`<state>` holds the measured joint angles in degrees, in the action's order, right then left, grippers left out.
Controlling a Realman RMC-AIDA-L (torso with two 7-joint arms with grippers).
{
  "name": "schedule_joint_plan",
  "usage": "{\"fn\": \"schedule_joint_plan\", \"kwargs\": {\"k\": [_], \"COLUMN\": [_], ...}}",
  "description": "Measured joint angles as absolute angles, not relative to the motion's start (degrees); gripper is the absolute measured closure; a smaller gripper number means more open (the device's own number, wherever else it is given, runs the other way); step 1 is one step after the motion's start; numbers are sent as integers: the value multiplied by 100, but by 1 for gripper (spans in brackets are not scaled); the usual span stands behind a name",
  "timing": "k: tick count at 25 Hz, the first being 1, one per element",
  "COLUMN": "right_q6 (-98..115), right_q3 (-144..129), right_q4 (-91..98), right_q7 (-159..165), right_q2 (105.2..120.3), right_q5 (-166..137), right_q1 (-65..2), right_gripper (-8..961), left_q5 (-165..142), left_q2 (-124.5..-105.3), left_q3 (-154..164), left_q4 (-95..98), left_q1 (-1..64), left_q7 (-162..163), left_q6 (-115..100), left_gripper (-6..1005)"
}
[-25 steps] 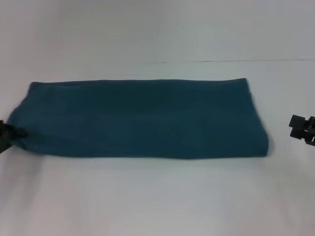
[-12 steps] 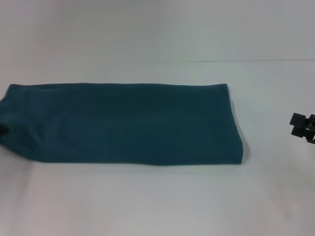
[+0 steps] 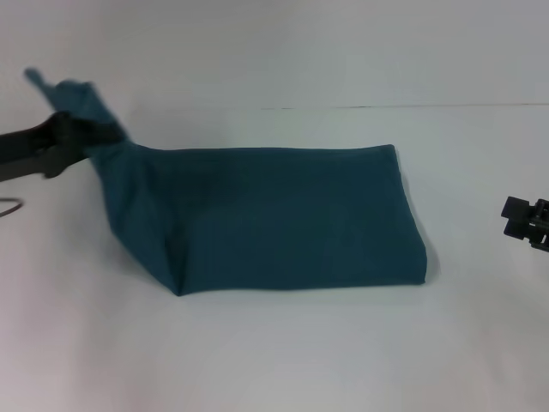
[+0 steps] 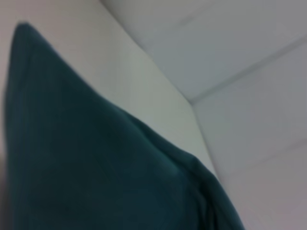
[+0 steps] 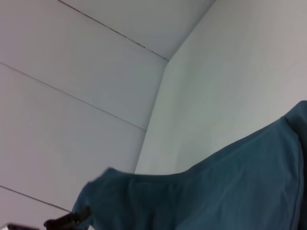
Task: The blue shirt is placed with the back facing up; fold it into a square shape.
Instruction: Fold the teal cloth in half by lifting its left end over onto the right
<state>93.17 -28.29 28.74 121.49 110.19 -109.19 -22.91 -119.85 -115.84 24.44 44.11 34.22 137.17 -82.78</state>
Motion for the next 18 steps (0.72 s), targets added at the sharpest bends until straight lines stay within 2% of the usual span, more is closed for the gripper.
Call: {"fn": "schedule_joint_plan", "kwargs": {"k": [5, 12, 18], "right_q6": [9290, 9256, 9156], "right_q3": [-2856, -2864, -2875], "right_q4": [2874, 2874, 2765], "right_q7": [12152, 12160, 12141], "right_q2": [11033, 11051, 11058], "right_q5": [-10917, -10915, -10922], "right_q1": [-2324, -2350, -2378], "right_gripper": [273, 273, 273], "left_q5": [-11978, -11832, -11159], "left_q2": [-11838, -12389, -12422], "left_q3": [2792, 3343, 4507], "left_q4": [4375, 4328, 3376], "left_q1": [3924, 4520, 4955], "left_q7": [13725, 13661, 13358], "left_q6": [-8310, -8026, -6966], "left_gripper": [976, 978, 977]}}
